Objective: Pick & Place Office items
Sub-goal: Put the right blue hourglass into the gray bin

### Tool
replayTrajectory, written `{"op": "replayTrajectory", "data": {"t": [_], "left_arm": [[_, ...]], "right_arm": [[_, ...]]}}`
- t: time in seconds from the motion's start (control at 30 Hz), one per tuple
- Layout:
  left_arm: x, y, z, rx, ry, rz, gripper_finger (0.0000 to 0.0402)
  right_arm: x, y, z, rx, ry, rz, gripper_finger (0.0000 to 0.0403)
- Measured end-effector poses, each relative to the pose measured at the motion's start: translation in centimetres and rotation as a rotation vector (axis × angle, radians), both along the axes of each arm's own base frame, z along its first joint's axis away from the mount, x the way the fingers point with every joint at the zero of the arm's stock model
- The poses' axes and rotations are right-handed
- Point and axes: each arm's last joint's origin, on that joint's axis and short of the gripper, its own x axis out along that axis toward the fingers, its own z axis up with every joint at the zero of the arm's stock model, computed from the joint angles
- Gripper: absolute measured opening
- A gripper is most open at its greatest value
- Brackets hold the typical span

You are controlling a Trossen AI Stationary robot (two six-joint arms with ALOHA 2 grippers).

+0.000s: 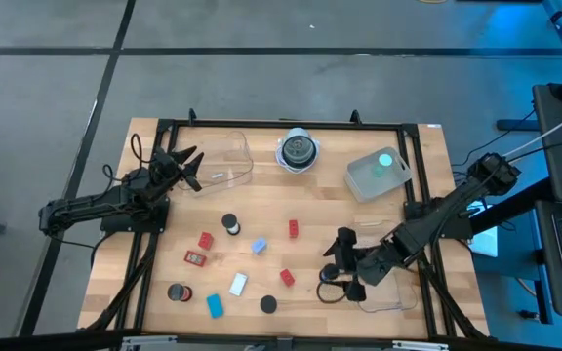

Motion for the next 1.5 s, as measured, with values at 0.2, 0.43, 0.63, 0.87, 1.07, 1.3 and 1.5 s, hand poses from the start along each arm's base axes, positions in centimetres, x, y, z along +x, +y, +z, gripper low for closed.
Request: {"op": "replayTrajectory", "data": {"t": [0.2, 0.43, 0.63, 0.87, 1.07, 1.3, 1.5], "left_arm": [[0.0, 0.0, 0.0, -0.015, -0.018, -0.003, 0.0155], [0.0, 0.0, 0.0, -0.017, -0.019, -0.003, 0.0155], [0.0, 0.0, 0.0, -0.017, -0.019, 0.0, 0.0155], [0.0, 0.0, 0.0, -0.017, -0.019, 0.001, 0.0155], [0.0, 0.0, 0.0, -0.017, -0.019, 0.001, 0.0155], [0.0, 0.0, 0.0, -0.017, -0.019, 0.002, 0.0155], [0.0, 0.0, 0.0, -0.017, -0.019, 0.002, 0.0155]], "right_arm": [[0.4, 0.6, -1.9, -0.104, 0.052, 0.11, 0.0368], [0.2, 0.6, -2.4, -0.137, 0.097, 0.141, 0.0368], [0.2, 0.6, -2.4, -0.136, 0.097, 0.139, 0.0361], [0.3, 0.2, -2.5, -0.108, 0.118, 0.094, 0.0308], [0.0, 0.0, -2.8, -0.134, 0.158, 0.093, 0.0246], [0.0, 0.0, -2.8, -0.134, 0.157, 0.093, 0.0203], [0.2, 0.0, -2.7, -0.141, 0.131, 0.076, 0.0217]]}}
